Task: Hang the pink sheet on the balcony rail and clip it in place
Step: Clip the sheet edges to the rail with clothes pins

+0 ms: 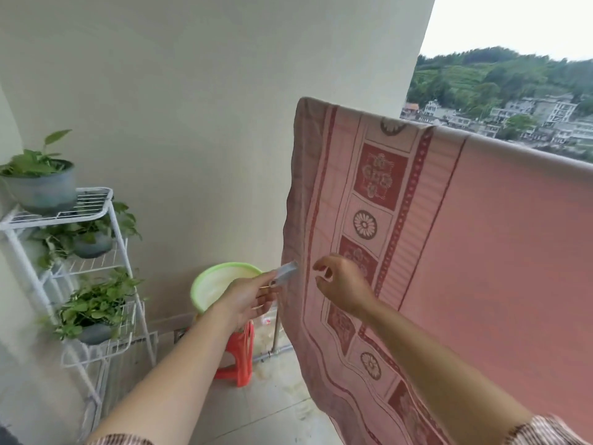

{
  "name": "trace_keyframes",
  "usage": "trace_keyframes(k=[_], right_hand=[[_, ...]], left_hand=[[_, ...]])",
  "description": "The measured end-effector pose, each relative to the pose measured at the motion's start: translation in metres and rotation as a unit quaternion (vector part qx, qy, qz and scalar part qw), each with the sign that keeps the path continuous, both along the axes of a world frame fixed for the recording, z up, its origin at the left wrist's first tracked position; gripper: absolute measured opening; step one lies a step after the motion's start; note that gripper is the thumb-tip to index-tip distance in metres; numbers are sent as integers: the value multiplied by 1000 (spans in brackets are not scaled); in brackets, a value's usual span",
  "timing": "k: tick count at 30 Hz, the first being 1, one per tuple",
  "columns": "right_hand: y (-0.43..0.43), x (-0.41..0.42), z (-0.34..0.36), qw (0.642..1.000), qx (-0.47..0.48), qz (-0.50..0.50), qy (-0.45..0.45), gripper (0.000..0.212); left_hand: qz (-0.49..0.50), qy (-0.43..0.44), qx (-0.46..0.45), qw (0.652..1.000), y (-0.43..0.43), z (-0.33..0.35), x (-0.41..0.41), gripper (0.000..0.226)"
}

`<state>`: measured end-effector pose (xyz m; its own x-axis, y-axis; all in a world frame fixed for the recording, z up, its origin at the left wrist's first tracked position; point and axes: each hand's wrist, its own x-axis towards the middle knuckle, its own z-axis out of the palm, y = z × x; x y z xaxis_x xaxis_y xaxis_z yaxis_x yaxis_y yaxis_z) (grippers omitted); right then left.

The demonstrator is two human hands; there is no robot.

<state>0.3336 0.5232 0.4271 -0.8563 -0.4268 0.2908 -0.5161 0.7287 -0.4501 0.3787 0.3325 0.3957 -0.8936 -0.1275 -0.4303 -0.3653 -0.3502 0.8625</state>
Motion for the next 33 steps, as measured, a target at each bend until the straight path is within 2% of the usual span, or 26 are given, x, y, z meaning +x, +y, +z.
trace_keyframes(k=[6, 11, 14, 17, 20, 23, 26, 29, 31, 33], right_hand=[[-56, -152, 8, 999, 37, -9, 16, 23], [-117, -268, 31, 993, 110, -10, 30, 23], [-148, -323, 45, 984, 163, -7, 73, 31], [-163, -369, 57, 945, 277, -19, 171, 33], [-176, -403, 70, 875, 367, -22, 315, 27], [-188, -427, 83, 821, 437, -17, 368, 28], [-199, -443, 102, 777, 538, -37, 326, 28], [-209, -457, 116, 747, 632, -58, 198, 30], [-215, -463, 123, 747, 642, -63, 162, 27], [-219, -467, 126, 762, 626, -62, 157, 26]], left_hand=[[63, 44, 36, 996, -61, -1, -149, 16], [69, 80, 48, 993, -110, -2, -257, 24], [63, 80, 44, 994, -137, -8, -312, 25], [45, 78, 44, 995, -154, -14, -364, 25], [3, 86, 52, 995, -160, -17, -415, 31], [-57, 96, 57, 992, -157, -21, -464, 41], [-120, 97, 69, 986, -150, -23, -505, 38], [-177, 98, 70, 977, -146, -22, -538, 33], [-214, 101, 62, 970, -142, -21, -559, 33], [-251, 105, 57, 961, -136, -20, -573, 37]])
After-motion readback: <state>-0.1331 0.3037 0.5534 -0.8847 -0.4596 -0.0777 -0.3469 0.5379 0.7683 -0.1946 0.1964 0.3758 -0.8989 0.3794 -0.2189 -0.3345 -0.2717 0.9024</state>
